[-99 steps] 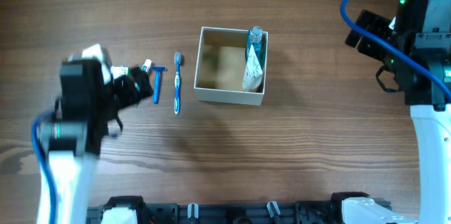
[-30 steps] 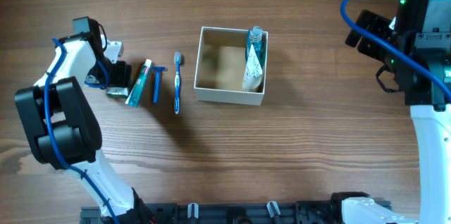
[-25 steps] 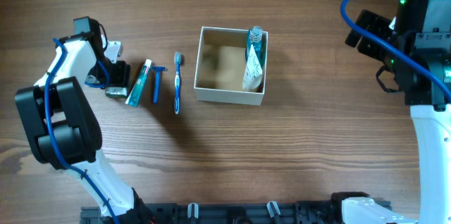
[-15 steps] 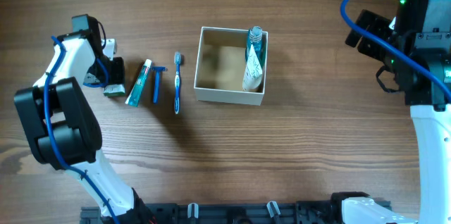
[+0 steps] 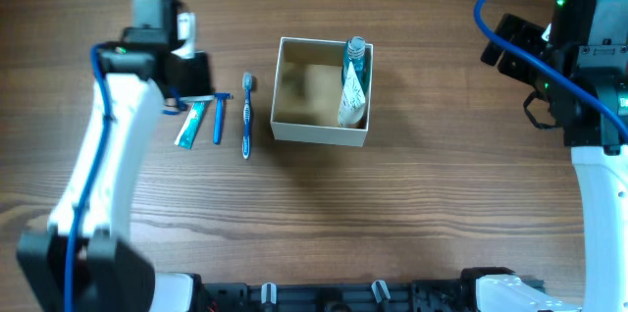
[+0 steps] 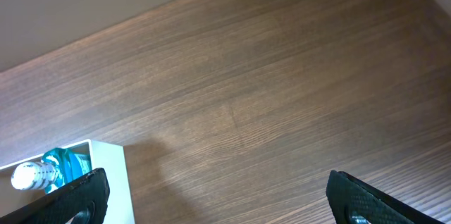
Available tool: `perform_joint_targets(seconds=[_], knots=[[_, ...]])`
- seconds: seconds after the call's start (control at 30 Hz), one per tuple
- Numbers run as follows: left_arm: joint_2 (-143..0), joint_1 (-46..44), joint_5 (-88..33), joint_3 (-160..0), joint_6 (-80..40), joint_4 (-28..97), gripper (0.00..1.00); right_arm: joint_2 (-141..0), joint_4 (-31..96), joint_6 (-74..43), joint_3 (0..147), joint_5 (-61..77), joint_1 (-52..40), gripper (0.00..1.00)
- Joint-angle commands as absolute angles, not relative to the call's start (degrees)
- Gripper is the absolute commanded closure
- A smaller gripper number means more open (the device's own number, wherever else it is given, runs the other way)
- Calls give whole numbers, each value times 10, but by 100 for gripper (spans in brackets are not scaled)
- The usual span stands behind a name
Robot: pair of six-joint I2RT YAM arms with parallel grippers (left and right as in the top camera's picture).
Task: Pack container
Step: 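Carry the soap box into the box and release it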
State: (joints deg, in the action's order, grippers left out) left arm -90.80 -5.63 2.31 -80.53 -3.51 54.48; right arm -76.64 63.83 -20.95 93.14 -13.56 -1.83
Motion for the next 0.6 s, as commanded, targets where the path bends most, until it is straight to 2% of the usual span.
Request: perform_joint_targets(seconds=[0.0,0.2,0.57], knots=[[-859,-160,22,-818,-118,517,58,-763,637,-210,942,-135,-18,0],[-903,-269,27,-818,-159,439,56,-763,637,-210,942,-135,-18,0],[-1054,-288,-15,-818,-202,343,54,-763,637,-210,942,-135,-18,0]])
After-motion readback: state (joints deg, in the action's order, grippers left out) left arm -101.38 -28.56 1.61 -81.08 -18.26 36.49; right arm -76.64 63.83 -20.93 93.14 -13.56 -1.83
